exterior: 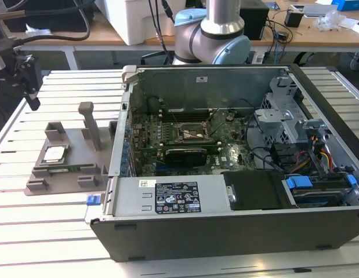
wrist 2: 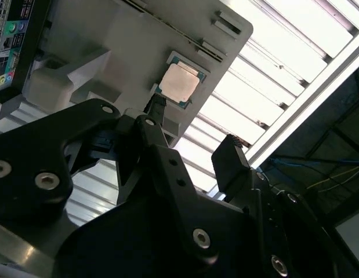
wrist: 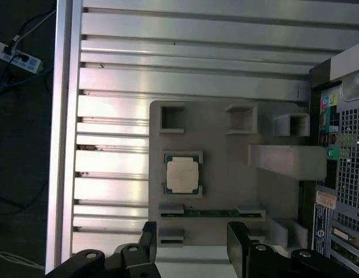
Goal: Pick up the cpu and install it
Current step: 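Pick up the cpu and move it towards the insertion slot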
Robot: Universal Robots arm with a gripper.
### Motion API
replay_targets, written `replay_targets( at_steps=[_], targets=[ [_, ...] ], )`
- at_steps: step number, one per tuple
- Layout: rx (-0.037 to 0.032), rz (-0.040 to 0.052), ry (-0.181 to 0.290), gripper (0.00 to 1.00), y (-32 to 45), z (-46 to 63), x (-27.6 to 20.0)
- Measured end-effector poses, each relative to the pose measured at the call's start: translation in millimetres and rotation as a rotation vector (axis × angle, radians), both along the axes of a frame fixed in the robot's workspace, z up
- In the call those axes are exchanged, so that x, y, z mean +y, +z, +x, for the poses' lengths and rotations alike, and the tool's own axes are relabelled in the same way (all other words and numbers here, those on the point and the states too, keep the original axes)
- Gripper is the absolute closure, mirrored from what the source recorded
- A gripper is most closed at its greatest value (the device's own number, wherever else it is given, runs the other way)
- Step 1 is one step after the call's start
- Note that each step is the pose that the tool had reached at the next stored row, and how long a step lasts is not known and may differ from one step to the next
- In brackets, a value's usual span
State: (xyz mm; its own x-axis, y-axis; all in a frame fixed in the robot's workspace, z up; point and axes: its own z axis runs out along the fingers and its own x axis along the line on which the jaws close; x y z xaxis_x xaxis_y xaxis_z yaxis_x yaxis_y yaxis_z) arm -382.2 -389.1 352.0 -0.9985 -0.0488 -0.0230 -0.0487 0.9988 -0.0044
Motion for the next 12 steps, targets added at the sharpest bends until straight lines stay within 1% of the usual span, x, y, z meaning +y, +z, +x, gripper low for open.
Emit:
replay_targets(
  at_steps=[8,10,12],
  targets=[
    [-0.0001,0.0001,0.000,0.40,-8.9,0.0,0.1],
    [0.0000,-0.0001,0.000,0.40,-10.8,-0.1,0.9],
    [-0.0001,-0.0001,0.000,0.40,-12.3,0.0,3.4]
  ],
)
